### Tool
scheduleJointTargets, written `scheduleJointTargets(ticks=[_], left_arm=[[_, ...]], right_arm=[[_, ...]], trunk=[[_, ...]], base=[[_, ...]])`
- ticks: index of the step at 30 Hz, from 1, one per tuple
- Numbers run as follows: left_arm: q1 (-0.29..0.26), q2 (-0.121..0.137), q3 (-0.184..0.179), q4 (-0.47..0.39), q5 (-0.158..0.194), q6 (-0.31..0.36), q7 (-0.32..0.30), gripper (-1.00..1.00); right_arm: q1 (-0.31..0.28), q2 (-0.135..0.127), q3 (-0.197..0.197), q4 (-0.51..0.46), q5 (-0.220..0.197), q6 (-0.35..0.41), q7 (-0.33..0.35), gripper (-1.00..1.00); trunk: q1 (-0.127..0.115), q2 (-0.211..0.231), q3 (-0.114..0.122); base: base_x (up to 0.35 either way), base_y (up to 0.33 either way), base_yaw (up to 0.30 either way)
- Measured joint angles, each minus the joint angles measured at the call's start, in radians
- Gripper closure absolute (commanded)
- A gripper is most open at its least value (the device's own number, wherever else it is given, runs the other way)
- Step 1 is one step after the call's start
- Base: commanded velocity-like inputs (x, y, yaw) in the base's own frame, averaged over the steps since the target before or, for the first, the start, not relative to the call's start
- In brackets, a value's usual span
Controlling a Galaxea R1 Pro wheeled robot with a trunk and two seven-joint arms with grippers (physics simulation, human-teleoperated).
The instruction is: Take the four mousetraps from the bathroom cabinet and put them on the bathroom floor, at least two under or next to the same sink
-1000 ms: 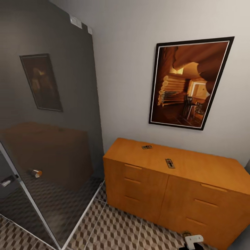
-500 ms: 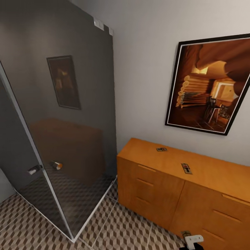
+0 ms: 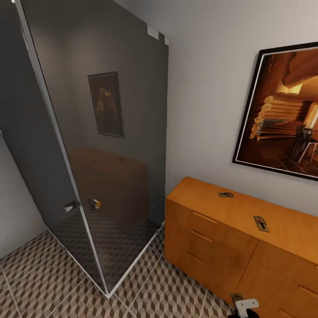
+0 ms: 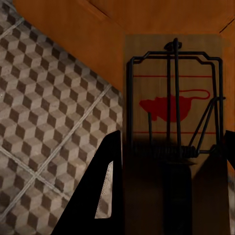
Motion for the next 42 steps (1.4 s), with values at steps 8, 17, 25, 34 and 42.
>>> scheduleJointTargets(ticks=[8, 17, 25, 34, 42], left_arm=[[0.0, -0.003, -0.001, 0.0, 0.001, 0.0, -0.003, 1.0], [0.0, -0.007, -0.002, -0.001, 0.002, 0.0, 0.0, 1.0], [0.0, -0.008, -0.001, -0.002, 0.002, 0.0, 0.001, 1.0], [0.0, -0.006, 0.0, -0.002, 0.003, 0.002, 0.0, 1.0], [0.0, -0.006, -0.001, 0.0, 0.0, 0.003, 0.0, 1.0]], right_arm=[[0.0, 0.0, 0.0, 0.0, 0.001, 0.0, 0.006, 1.0], [0.0, 0.0, 0.0, 0.0, 0.002, 0.0, 0.004, 1.0], [0.0, 0.0, 0.0, 0.0, 0.002, 0.0, 0.002, 1.0], [0.0, 0.0, 0.0, 0.0, 0.002, 0.0, 0.002, 1.0], [0.0, 0.0, 0.0, 0.0, 0.001, 0.0, 0.002, 1.0]], trunk=[[0.0, 0.0, 0.0], [0.0, 0.0, 0.0], [0.0, 0.0, 0.0], [0.0, 0.0, 0.0], [0.0, 0.0, 0.0]], base=[[0.0, 0.0, 0.283], [0.0, 0.0, 0.283], [0.0, 0.0, 0.283], [0.0, 0.0, 0.283], [0.0, 0.0, 0.286]])
